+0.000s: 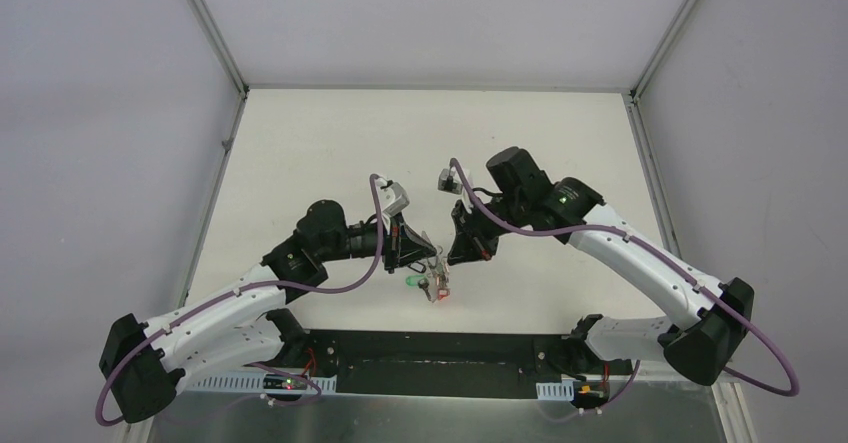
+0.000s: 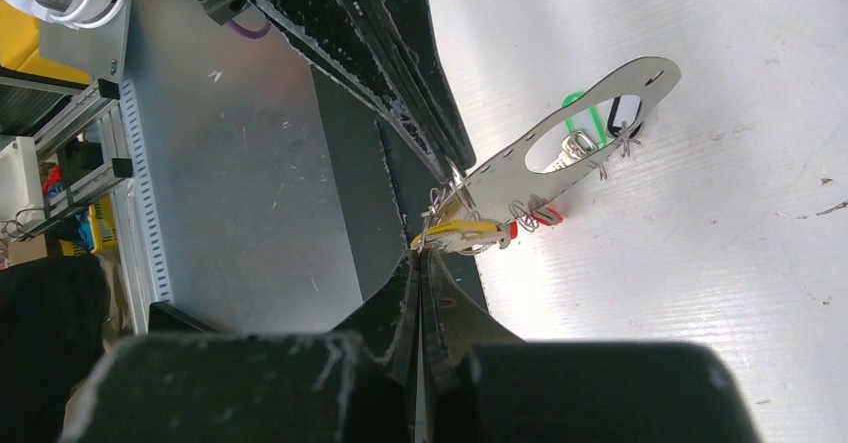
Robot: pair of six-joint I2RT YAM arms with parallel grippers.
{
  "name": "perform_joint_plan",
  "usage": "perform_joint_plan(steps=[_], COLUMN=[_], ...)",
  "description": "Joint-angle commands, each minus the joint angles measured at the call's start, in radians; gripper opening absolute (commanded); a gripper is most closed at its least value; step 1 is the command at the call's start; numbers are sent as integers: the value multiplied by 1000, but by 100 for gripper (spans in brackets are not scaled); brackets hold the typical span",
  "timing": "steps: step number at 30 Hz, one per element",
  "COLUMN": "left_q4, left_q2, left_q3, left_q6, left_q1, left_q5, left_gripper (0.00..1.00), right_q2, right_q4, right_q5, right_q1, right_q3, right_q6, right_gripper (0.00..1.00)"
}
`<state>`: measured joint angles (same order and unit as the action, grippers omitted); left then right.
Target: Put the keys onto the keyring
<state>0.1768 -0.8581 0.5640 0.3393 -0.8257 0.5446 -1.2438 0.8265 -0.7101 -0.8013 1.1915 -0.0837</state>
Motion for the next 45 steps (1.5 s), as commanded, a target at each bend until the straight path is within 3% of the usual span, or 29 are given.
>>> perform_joint_plan(steps=[1, 21, 45], left_q4=[46, 47, 47], left_q2=[-3, -22, -3], left_q3=[50, 62, 53], left_q6=[-3, 9, 2], left_q1=[-8, -10, -9], left_q5=[34, 73, 77], left_gripper=[0, 0, 0], right_q2=[2, -38, -34], right_q4=[-32, -30, 4], right_q5=[49, 63, 222], right_q1=[-12, -27, -30], right_q3=[57, 112, 75], right_q6=[-12, -11, 28], right_gripper=[0, 0, 0])
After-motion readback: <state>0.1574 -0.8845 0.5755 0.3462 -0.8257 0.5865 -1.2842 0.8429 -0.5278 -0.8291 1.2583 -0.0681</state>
